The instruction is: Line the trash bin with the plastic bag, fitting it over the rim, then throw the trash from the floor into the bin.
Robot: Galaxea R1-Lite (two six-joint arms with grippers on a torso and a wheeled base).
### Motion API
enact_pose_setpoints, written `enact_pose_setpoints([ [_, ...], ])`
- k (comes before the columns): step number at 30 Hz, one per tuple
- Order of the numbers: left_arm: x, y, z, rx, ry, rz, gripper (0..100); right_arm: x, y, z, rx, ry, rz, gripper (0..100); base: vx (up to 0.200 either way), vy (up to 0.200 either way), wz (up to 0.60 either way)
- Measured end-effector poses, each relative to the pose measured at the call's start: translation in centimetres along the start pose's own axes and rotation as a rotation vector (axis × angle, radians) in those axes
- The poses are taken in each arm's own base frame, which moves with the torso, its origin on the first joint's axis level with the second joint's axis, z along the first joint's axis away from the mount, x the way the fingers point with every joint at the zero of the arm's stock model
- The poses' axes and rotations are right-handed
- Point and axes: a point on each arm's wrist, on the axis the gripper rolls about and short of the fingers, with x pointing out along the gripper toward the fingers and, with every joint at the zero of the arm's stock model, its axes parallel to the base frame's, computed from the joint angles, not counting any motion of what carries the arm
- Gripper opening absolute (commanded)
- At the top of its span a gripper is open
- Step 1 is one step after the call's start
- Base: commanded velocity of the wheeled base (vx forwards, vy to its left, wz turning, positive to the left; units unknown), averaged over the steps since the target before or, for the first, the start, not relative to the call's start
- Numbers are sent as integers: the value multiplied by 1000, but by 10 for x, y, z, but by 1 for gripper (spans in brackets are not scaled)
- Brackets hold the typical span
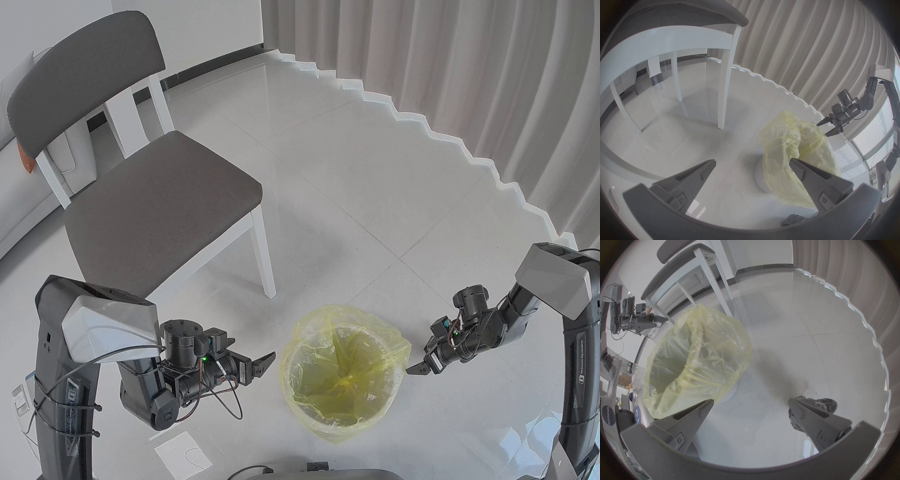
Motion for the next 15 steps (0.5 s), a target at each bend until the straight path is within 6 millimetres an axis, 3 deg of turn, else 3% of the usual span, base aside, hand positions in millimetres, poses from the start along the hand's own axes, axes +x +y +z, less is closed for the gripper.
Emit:
enact_pose_setpoints([
  [5,1,-1,1,1,-4,-1,100,-11,-2,-14,-26,30,1,100,0,0,0],
  [15,-1,-5,1,-10,-18,-8,100,-75,-6,-10,-30,-86,-93,100,0,0,0],
])
